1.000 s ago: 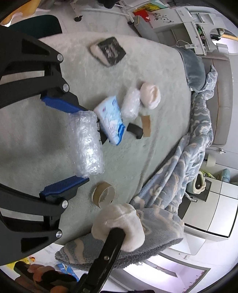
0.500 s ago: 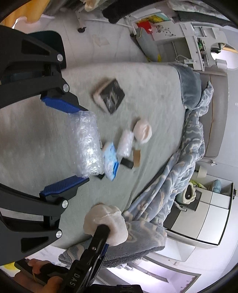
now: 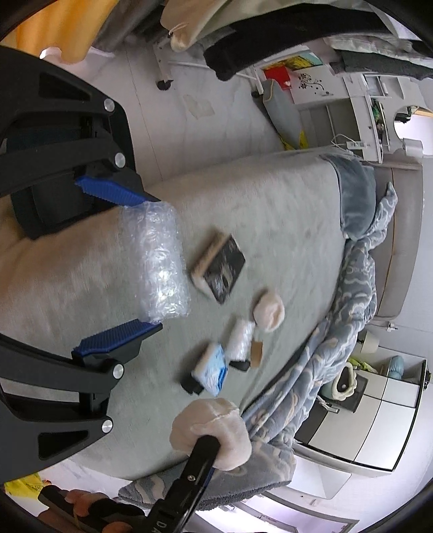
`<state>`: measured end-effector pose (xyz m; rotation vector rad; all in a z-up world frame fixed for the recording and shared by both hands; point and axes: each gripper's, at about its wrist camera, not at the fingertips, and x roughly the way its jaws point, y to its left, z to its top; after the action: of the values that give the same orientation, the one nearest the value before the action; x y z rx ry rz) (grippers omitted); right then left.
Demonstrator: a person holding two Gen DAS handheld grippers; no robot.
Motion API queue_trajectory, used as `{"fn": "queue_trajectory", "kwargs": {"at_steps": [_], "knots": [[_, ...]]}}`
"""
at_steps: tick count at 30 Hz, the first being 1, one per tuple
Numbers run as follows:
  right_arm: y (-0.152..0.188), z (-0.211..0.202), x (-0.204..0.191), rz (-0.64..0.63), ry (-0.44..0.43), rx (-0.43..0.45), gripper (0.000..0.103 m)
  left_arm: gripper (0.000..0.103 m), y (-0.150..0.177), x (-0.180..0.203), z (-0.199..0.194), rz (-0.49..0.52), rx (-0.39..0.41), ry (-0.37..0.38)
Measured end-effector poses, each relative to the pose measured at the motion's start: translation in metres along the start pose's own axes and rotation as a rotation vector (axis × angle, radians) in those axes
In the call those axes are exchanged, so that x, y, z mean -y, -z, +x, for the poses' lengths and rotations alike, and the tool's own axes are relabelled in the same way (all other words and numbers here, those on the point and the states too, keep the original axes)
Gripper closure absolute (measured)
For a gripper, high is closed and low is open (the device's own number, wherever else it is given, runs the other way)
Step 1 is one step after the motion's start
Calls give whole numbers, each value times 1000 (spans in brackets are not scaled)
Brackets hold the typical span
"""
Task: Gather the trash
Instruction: 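Carry the bubble wrap and sock over the bin, open left tool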
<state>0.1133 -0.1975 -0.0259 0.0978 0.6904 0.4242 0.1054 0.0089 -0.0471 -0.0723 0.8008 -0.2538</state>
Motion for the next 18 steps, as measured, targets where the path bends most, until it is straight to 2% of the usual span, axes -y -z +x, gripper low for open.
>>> {"fn": "queue_trajectory", "kwargs": {"at_steps": [6, 18], "knots": [[-4, 22, -29, -39, -18, -38, 64, 35, 7, -30, 1, -7, -25, -17], [-7, 65, -86, -109, -83, -127, 64, 35, 34, -99, 25, -147, -165, 8]]}}
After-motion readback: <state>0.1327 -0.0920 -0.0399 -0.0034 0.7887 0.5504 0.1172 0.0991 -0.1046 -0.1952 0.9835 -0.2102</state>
